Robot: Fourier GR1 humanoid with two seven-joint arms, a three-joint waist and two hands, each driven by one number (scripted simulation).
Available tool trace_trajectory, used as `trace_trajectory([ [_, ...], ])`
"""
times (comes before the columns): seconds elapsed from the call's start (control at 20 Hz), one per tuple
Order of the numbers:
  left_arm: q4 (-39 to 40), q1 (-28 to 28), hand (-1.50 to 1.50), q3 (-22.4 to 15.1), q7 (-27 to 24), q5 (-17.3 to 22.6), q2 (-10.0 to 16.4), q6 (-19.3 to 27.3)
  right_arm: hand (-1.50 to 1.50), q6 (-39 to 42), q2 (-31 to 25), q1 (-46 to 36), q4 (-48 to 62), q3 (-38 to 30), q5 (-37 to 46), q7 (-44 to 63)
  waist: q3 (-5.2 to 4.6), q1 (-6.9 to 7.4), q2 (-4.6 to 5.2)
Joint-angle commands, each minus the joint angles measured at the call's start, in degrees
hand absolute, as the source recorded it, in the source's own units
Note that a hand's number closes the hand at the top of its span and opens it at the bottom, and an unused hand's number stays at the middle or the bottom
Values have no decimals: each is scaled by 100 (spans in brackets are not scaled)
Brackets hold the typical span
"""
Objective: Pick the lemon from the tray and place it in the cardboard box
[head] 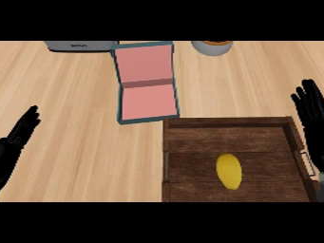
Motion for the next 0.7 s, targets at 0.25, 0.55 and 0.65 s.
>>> trace_trajectory([
  [0.25, 621, -388, 0, 583, 526, -881, 143, 1314, -150, 2037, 376, 459, -27, 725, -841, -1006, 23, -34, 89],
  [0.55, 699, -287, 0, 434, 694, -850, -71, 1282, -150, 1828, -321, 1086, 1013, 1083, 1105, -3313, 29, -49, 96],
  [0.65, 726, -485, 0, 441, 955, -797, 13, 1150, -150, 2347, -271, 1228, 1271, 992, 729, -4091, 35, -91, 90],
])
